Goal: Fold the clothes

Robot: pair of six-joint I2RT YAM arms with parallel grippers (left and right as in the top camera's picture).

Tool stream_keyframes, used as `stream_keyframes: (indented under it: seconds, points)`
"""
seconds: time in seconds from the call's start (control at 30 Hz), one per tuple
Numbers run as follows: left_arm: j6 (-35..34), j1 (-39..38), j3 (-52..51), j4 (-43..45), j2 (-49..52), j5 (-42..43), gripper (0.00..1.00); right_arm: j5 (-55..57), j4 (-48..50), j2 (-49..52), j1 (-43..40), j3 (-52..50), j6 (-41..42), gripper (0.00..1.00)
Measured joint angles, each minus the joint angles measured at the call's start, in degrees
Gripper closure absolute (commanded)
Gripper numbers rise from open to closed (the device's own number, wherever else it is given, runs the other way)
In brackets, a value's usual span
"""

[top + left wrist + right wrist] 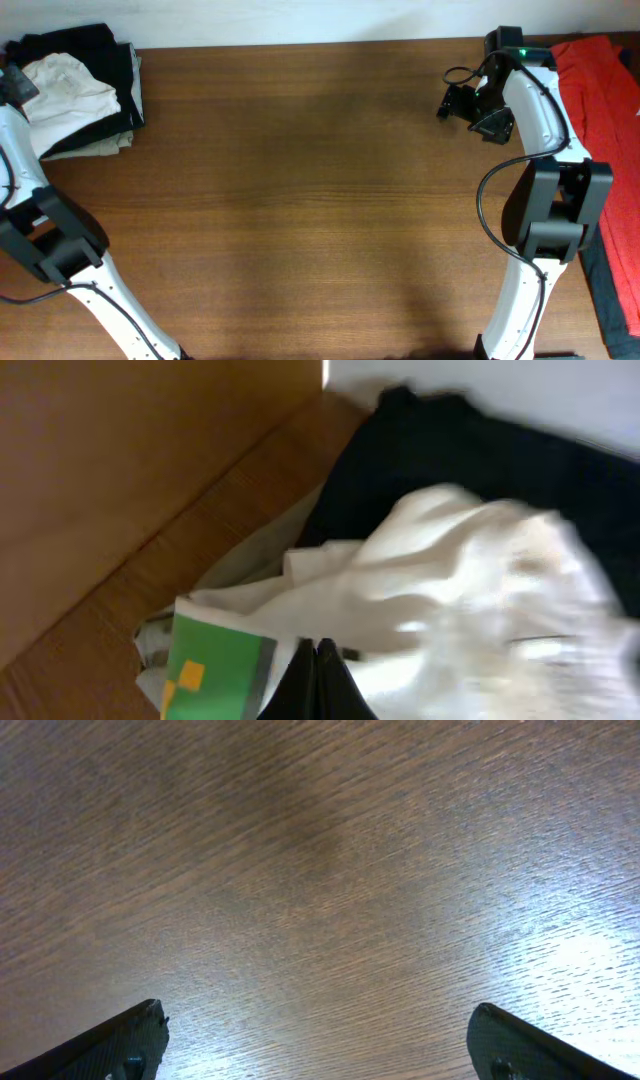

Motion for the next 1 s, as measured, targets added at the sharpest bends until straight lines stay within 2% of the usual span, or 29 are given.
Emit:
stream_keyframes:
  seconds: [0.1, 0.2, 0.27, 0.37, 0.4, 0.47, 0.53, 0.57, 0.63, 0.73, 0.87, 1.0]
  points:
    - [-0.3, 1.6, 0.0, -2.2, 6.1, 0.0, 0.87, 0.0, 0.0, 0.0, 0.0, 0.0, 0.0, 0.01]
    - [-0.4, 1.7, 0.4, -5.4, 5.6, 0.0, 0.74, 0.0, 0.0, 0.0, 0.0, 0.0, 0.0, 0.01]
    - [-0.6, 1.5, 0.4, -6.7, 3.5, 0.0, 0.7, 0.0, 0.0, 0.0, 0.0, 0.0, 0.0, 0.01]
    - [-3.6, -0.9, 0.4, -8.9, -8.1, 1.5, 0.08, 0.0, 0.2, 0.0, 0.0, 0.0, 0.0, 0.01]
    - [-4.8, -2.0, 0.5, -11.7, -13.7, 6.1, 0.01, 0.0, 0.0, 0.0, 0.0, 0.0, 0.0, 0.01]
    - [-5.5, -2.8, 1.4, -16.1, -17.6, 15.1, 0.01, 0.0, 3.5, 0.0, 0.0, -0.1, 0.0, 0.01]
    - [-5.6, -4.1, 1.4, -25.7, -18.9, 34.1, 0.01, -1.7, 5.5, 0.0, 0.0, -0.1, -0.1, 0.02]
    - [-5.6, -5.0, 1.4, -29.7, -18.8, 36.6, 0.01, -4.7, 5.4, 0.0, -0.1, -0.1, -0.1, 0.01]
    - [-5.6, -7.2, 1.4, -34.5, -18.8, 40.1, 0.01, -12.9, 2.6, -0.1, -0.6, 1.5, -0.5, 0.01]
    - [-5.6, -10.5, 1.4, -36.3, -18.8, 41.2, 0.01, -13.7, -4.3, -6.5, -1.2, 1.9, -1.1, 0.01]
    - [-5.6, -10.4, 1.4, -36.5, -18.8, 41.2, 0.01, -4.0, -21.1, -32.0, -0.1, 3.5, -4.5, 0.01]
    - [-5.6, -10.4, 1.4, -36.5, -18.8, 41.2, 0.01, -0.2, -28.4, -43.6, 3.0, 3.6, -5.0, 0.01]
